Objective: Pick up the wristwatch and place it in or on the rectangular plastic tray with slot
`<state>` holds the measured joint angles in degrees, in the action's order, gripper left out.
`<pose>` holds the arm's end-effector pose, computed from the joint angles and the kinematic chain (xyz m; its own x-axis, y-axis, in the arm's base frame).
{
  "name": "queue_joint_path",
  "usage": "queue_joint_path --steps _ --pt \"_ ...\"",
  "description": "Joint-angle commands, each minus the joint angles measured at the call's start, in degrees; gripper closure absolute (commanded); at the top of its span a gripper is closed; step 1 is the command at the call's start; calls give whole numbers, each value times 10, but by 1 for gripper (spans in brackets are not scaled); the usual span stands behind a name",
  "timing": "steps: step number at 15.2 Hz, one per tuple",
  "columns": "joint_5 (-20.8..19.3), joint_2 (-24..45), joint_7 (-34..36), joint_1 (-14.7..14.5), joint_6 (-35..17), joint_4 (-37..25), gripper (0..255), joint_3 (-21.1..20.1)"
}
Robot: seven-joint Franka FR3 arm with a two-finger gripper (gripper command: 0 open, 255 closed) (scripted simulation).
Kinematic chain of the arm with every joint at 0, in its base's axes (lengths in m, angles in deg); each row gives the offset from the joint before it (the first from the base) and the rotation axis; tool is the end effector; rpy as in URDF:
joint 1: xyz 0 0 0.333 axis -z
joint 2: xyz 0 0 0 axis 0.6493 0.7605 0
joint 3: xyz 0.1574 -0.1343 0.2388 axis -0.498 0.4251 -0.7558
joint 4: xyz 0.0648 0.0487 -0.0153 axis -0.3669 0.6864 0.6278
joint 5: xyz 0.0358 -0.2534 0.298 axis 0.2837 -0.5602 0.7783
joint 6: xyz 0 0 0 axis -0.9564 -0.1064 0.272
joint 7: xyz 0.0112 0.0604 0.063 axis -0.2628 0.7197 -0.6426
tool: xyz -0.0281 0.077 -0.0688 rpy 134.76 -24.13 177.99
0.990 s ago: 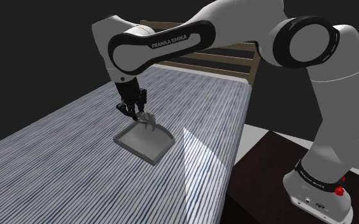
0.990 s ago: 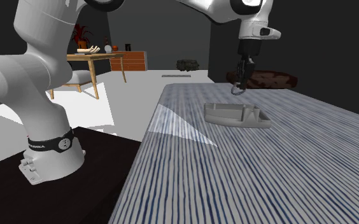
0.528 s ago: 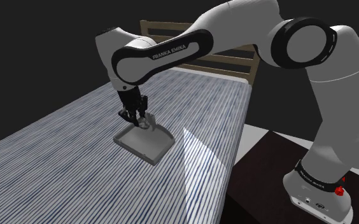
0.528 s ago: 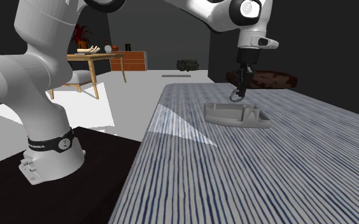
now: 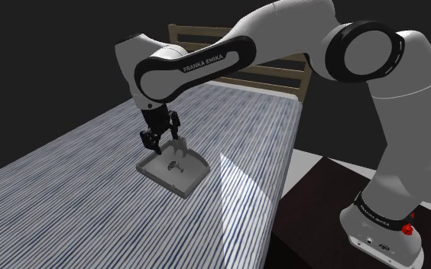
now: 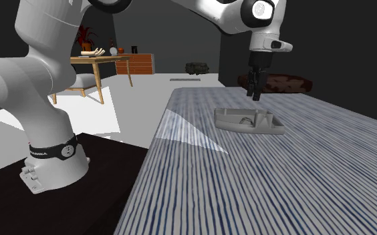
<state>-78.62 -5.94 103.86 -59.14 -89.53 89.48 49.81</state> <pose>0.5790 0.4100 0.3981 0.9511 0.2995 -0.0756 0.3042 -0.9507 0.0605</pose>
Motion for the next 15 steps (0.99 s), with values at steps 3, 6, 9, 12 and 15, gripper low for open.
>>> queue_joint_path --steps 3,6,9,12,15 --pt "0 0 0 0 0 0 0 0" --pt "2 3 -5 -10 59 -64 0 -1" --pt "2 6 -6 -14 76 -83 0 -1" --pt "2 6 -6 -14 76 -83 0 -1" --pt "2 6 -6 -14 76 -83 0 -1"
